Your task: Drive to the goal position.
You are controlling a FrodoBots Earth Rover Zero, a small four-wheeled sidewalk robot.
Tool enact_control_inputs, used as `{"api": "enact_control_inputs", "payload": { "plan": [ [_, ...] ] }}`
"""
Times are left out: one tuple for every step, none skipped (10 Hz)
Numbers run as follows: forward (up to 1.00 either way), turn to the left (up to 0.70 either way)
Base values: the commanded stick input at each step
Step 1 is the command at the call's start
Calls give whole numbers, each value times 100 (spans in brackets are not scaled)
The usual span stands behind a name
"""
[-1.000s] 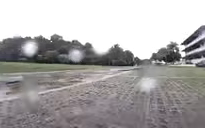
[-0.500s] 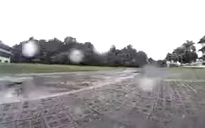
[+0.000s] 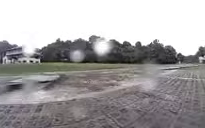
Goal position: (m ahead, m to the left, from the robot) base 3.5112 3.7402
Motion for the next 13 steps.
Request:
{"api": "enact_control_inputs", "payload": {
  "plan": [
    [85,0],
    [85,0],
    [85,0],
    [85,0],
    [85,0],
    [85,0],
    [85,0],
    [85,0],
    [85,0],
    [85,0],
    [85,0],
    [85,0],
    [85,0]
  ]
}}
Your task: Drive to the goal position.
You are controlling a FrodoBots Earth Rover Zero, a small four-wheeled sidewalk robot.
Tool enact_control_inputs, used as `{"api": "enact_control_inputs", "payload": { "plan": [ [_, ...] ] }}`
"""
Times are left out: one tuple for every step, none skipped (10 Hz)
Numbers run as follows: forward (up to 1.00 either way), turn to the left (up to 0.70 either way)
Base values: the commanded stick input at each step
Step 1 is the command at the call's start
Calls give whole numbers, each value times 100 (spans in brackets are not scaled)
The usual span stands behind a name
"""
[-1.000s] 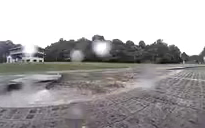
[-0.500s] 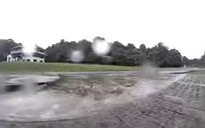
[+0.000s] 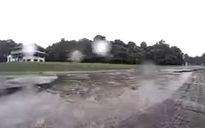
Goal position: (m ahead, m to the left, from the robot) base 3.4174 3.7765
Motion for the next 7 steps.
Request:
{"api": "enact_control_inputs", "payload": {
  "plan": [
    [85,0],
    [85,0],
    [85,0],
    [85,0],
    [85,0],
    [85,0],
    [85,0]
  ]
}}
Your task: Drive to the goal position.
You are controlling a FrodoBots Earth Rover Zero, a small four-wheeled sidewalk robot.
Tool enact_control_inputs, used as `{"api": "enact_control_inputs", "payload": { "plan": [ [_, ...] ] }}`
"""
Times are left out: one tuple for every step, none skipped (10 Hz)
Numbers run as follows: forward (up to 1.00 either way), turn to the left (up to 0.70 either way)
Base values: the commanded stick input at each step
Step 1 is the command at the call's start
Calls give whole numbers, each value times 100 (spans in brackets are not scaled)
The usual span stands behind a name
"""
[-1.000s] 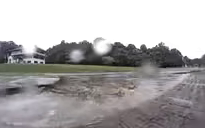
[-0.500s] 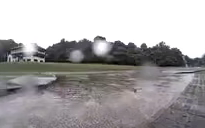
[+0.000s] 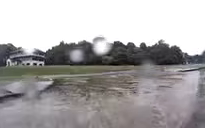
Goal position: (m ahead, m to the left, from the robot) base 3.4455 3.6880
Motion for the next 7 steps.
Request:
{"api": "enact_control_inputs", "payload": {
  "plan": [
    [85,0],
    [85,0],
    [85,0],
    [85,0],
    [85,0],
    [85,0],
    [85,0]
  ]
}}
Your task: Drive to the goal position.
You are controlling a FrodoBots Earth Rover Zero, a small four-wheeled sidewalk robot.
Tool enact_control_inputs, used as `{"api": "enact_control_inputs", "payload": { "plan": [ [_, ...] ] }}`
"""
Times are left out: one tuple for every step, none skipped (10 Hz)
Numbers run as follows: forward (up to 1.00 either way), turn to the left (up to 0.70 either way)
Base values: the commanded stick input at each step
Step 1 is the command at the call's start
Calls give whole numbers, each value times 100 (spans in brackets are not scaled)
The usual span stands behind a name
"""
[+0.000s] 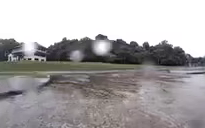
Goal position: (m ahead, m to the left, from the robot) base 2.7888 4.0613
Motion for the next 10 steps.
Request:
{"api": "enact_control_inputs", "payload": {
  "plan": [
    [85,0],
    [85,0],
    [85,0],
    [85,0],
    [85,0],
    [85,8],
    [85,34],
    [85,34],
    [85,34],
    [85,34]
  ]
}}
